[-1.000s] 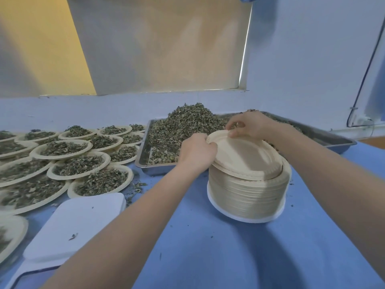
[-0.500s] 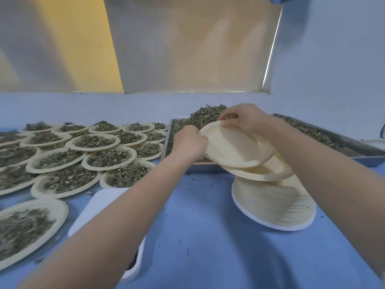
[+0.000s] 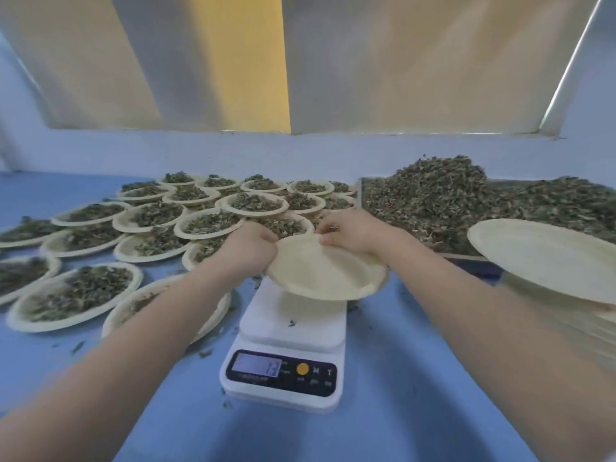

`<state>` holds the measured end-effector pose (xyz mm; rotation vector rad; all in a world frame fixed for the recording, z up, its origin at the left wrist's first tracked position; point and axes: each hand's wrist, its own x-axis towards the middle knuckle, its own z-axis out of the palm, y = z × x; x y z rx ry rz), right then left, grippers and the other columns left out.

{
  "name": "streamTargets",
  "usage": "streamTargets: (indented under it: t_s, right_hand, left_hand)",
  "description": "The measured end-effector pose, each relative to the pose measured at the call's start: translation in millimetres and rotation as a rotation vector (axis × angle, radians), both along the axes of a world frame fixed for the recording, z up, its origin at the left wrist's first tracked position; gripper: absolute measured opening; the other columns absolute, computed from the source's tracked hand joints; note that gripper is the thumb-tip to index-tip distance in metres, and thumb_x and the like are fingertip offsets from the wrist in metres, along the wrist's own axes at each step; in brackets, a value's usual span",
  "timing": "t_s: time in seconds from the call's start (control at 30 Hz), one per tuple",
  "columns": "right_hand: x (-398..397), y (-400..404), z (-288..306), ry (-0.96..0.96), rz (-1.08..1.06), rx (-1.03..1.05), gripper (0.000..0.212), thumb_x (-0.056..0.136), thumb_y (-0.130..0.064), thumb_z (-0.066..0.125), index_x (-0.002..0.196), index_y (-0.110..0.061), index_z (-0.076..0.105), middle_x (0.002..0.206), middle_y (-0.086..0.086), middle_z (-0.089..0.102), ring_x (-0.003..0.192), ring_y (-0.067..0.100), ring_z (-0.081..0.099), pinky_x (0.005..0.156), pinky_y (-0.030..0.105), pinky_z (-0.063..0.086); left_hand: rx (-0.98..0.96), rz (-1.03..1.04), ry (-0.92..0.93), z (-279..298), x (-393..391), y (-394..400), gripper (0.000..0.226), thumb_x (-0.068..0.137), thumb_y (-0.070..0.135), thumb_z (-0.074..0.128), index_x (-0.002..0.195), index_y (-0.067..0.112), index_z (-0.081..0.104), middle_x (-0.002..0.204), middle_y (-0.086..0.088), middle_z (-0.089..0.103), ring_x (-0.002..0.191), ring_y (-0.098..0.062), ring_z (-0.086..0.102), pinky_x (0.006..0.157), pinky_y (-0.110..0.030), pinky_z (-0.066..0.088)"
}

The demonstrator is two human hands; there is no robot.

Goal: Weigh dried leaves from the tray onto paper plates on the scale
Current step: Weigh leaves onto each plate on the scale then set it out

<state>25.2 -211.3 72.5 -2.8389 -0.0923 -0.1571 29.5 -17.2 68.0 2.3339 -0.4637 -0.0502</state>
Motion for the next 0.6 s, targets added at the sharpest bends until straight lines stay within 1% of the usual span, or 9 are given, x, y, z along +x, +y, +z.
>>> streamTargets:
  t_s: [0.1,0.17,0.23,0.3,0.37,0.43,0.47,0.53,0.6]
  right_hand:
    - [-1,12,-27,0.029,-0.021,-0.010,0.026,0.094,-0.033,0.057,0.117,-0.023,0.064,0.127,-0.001,0.060,0.113,0.020,0.056,0.097,0.034,0.043]
    - [-4,15,-37,-0.010,-0.043,-0.034,0.025,0.093,-0.038,0.056,0.115,-0.029,0.066,0.122,-0.006,0.063,0.112,0.018,0.056,0.094,0.036,0.046]
    - [-5,17,-42,-0.071,-0.067,-0.002,0.025,0.091,-0.040,0.057,0.112,-0.032,0.068,0.117,-0.008,0.066,0.110,0.016,0.058,0.088,0.033,0.049]
    - [-3,16,-43,-0.092,-0.075,0.094,0.026,0.090,-0.042,0.058,0.112,-0.033,0.068,0.116,-0.008,0.066,0.105,0.013,0.058,0.081,0.026,0.045]
    - [1,12,-41,-0.103,-0.105,0.261,0.027,0.091,-0.046,0.055,0.113,-0.034,0.067,0.111,-0.008,0.064,0.095,0.007,0.054,0.076,0.024,0.039]
    - [6,-1,-40,-0.167,-0.197,0.386,0.029,0.094,-0.045,0.050,0.115,-0.032,0.066,0.107,-0.008,0.062,0.089,0.006,0.052,0.076,0.023,0.037]
    - [10,-10,-40,-0.211,-0.268,0.389,0.031,0.095,-0.042,0.049,0.116,-0.028,0.065,0.110,-0.007,0.063,0.089,0.009,0.054,0.077,0.023,0.038]
    - [20,-33,-42,-0.258,-0.429,0.313,0.034,0.097,-0.038,0.046,0.116,-0.018,0.066,0.113,0.002,0.067,0.092,0.018,0.059,0.077,0.026,0.043]
    - [34,-61,-45,-0.196,-0.585,0.181,0.039,0.097,-0.038,0.044,0.114,-0.009,0.064,0.116,0.012,0.064,0.099,0.028,0.059,0.080,0.030,0.047]
  left_hand:
    - [0.077,0.015,0.041,-23,2,13,0.038,0.088,-0.001,0.042,0.118,0.011,0.063,0.097,-0.017,0.066,0.073,-0.025,0.057,0.065,-0.026,0.043]
    - [0.138,0.025,0.028,-34,5,16,0.042,0.089,0.000,0.038,0.124,0.012,0.059,0.091,-0.013,0.065,0.063,-0.021,0.057,0.052,-0.022,0.043]
    - [0.171,0.043,-0.003,-38,10,17,0.045,0.089,0.001,0.036,0.128,0.014,0.056,0.100,-0.015,0.064,0.060,-0.018,0.052,0.048,-0.022,0.039]
    - [0.203,0.058,-0.040,-36,15,16,0.045,0.089,0.003,0.037,0.129,0.014,0.056,0.114,-0.014,0.063,0.067,-0.020,0.054,0.059,-0.025,0.043]
    - [0.257,0.065,-0.076,-32,18,13,0.042,0.090,0.006,0.040,0.129,0.013,0.055,0.119,-0.010,0.062,0.075,-0.021,0.058,0.070,-0.025,0.045]
    - [0.315,0.065,-0.141,-27,22,6,0.039,0.092,0.012,0.045,0.129,0.013,0.054,0.123,-0.009,0.060,0.100,-0.024,0.059,0.085,-0.028,0.044]
    - [0.318,0.063,-0.172,-26,23,1,0.037,0.092,0.014,0.046,0.128,0.013,0.055,0.124,-0.009,0.060,0.109,-0.025,0.056,0.090,-0.029,0.043]
    - [0.267,0.044,-0.202,-21,27,-15,0.035,0.092,0.014,0.047,0.124,0.013,0.059,0.123,-0.009,0.061,0.114,-0.026,0.054,0.092,-0.030,0.041]
    - [0.212,-0.009,-0.216,-16,32,-41,0.035,0.091,0.013,0.047,0.123,0.014,0.060,0.124,-0.008,0.060,0.117,-0.025,0.053,0.095,-0.030,0.040]
